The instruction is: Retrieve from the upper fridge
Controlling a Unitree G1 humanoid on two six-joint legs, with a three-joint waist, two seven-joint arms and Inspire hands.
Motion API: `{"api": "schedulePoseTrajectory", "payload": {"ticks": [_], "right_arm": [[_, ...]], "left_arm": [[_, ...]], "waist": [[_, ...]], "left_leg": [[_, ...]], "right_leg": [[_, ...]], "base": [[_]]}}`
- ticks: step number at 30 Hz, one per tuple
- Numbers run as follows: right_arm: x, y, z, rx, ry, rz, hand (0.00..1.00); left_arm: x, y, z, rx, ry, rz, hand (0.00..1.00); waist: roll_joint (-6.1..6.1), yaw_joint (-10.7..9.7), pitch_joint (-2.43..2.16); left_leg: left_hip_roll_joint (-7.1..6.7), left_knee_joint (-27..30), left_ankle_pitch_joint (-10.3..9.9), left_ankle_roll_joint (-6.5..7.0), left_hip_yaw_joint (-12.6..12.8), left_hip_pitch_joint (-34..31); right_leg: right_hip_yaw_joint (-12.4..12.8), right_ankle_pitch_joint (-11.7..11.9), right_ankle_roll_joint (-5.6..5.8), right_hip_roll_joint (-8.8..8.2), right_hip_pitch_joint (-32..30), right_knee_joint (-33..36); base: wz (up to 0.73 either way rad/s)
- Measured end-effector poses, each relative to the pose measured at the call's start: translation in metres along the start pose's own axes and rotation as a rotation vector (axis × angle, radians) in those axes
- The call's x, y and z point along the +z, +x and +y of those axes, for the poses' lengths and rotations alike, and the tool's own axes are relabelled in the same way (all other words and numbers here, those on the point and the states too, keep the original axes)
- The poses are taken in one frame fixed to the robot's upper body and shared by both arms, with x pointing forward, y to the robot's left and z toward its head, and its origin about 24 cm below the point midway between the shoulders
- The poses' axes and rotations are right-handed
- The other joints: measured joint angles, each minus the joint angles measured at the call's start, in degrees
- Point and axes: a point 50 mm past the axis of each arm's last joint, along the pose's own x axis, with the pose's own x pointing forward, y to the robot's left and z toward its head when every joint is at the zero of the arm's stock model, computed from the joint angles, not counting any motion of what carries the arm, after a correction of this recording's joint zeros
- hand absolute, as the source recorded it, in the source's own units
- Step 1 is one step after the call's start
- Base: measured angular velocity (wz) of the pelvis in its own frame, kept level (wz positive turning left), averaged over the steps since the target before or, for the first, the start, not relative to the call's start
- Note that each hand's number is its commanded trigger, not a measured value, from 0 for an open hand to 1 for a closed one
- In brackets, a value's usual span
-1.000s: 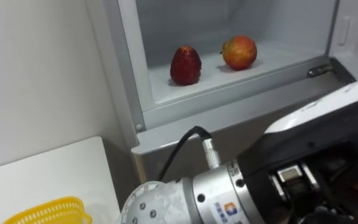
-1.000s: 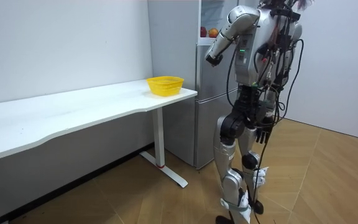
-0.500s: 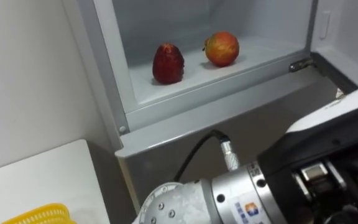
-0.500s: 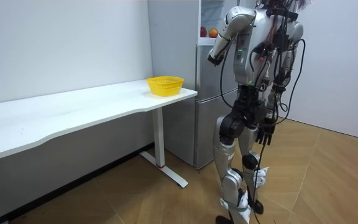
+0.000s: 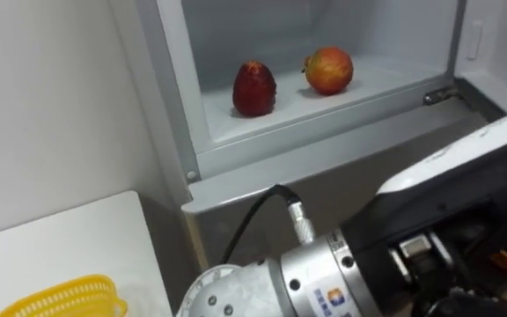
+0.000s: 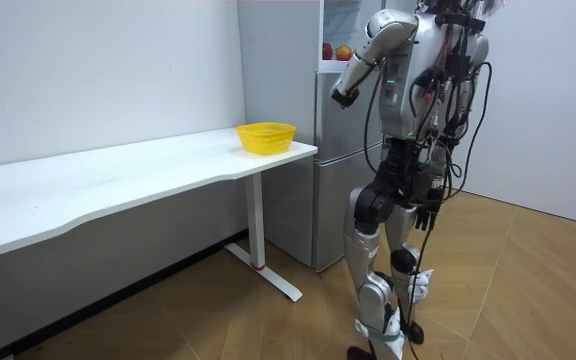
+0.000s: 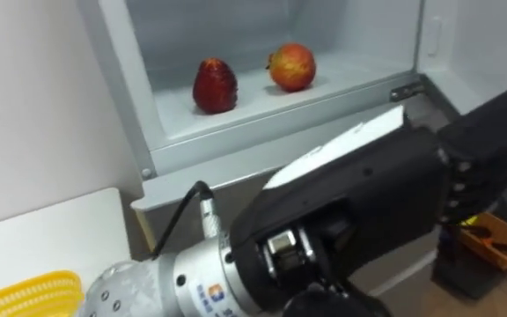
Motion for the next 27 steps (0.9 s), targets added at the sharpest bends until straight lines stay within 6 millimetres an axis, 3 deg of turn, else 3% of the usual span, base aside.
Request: {"api": "schedulePoseTrajectory", "payload": {"ticks": [9,17,18,21,27], "right_arm": [[-0.01,0.0,0.006,0.005,-0.016,0.019,0.0],[-0.039,-0.001,0.022,-0.007,0.056,0.047,0.0],[-0.045,-0.002,0.025,-0.005,0.065,0.056,0.0],[-0.057,-0.003,0.029,-0.016,0.121,0.074,0.0],[-0.071,-0.006,0.035,-0.026,0.19,0.093,0.0]], "left_arm": [[0.004,-0.059,0.036,0.324,0.153,0.112,0.0],[0.056,-0.099,0.06,0.652,0.411,-0.041,0.0],[0.062,-0.108,0.062,0.709,0.45,-0.054,0.0],[0.073,-0.138,0.062,0.885,0.571,-0.037,0.0],[0.098,-0.208,0.061,1.332,0.831,0.028,0.0]], "waist": [[-0.92,6.89,-0.42],[-1.89,12.25,-1.13],[-2.4,12.87,-1.14],[-1.93,14.38,-1.44],[-1.65,17.57,-1.17]], "left_leg": [[-0.05,0.01,0.01,0.0,-3.97,0.06],[-0.04,-0.03,0.01,-0.01,-5.4,2.06],[-0.06,-0.06,0.01,-0.01,-5.41,2.25],[-0.27,-0.22,0.01,0.0,-6.45,2.64],[-0.31,-0.71,0.01,0.0,-7.53,3.33]], "right_leg": [[-3.05,0.07,0.05,-0.13,1.43,-0.03],[-4.97,0.07,0.06,-0.14,4.31,-0.27],[-5.83,0.07,0.06,-0.23,4.58,-0.26],[-6.18,0.06,0.06,-0.42,4.96,-0.33],[-6.54,-0.02,0.2,-0.38,5.77,-0.3]], "base": [[0.17],[0.11],[0.06],[0.04],[0.04]]}}
